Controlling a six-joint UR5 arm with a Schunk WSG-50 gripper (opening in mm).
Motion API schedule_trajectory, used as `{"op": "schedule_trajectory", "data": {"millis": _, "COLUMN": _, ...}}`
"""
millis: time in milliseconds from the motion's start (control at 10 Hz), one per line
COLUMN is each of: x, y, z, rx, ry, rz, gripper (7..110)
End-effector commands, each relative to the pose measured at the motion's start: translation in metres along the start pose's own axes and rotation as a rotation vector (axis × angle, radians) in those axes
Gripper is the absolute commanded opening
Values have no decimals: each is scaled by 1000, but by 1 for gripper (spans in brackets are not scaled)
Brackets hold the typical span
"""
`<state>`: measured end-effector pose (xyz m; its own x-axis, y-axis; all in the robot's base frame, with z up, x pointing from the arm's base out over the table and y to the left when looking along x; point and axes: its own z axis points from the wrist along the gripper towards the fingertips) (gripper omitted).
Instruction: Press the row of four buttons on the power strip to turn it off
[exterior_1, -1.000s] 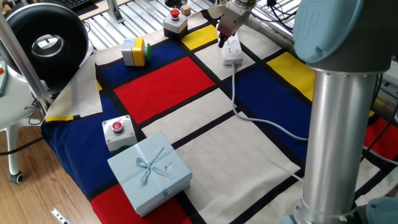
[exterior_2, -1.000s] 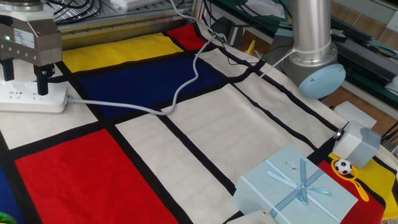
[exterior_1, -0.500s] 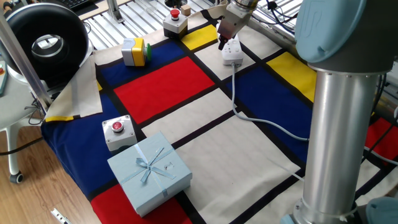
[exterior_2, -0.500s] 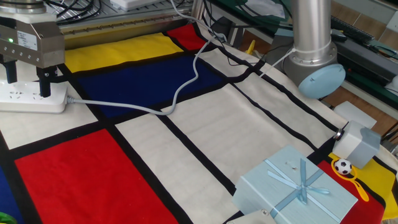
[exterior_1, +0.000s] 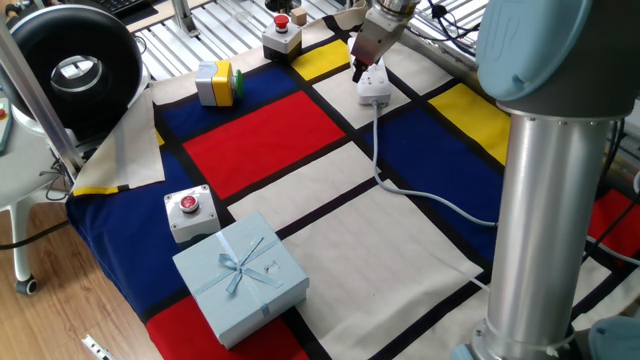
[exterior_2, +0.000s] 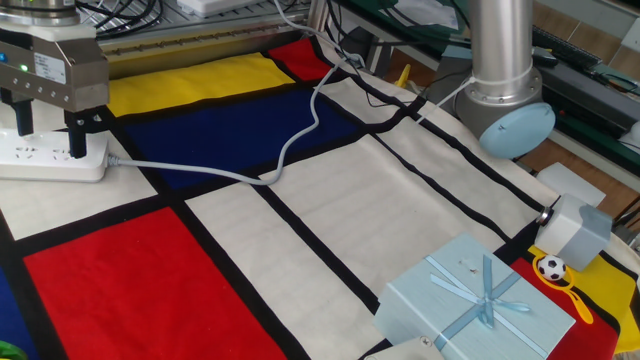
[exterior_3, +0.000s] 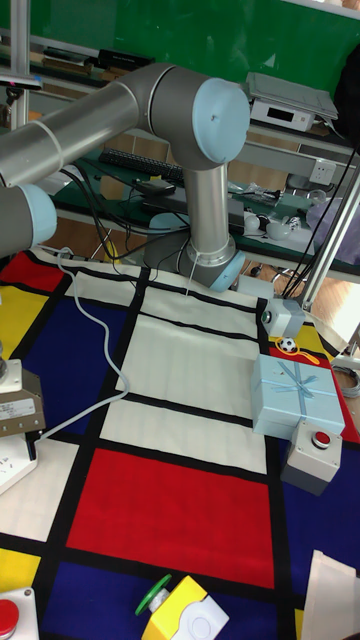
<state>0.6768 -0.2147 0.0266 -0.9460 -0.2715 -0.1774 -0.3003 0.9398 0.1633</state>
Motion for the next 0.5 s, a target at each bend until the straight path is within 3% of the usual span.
{"op": "schedule_trajectory", "data": {"millis": 0, "x": -1, "y": -1, "z": 3, "rx": -4, "ry": -13, "rz": 9, "gripper": 88}}
{"op": "schedule_trajectory", "data": {"millis": 400, "x": 0, "y": 2, "z": 6, "rx": -8, "ry": -15, "rz": 11, "gripper": 88}}
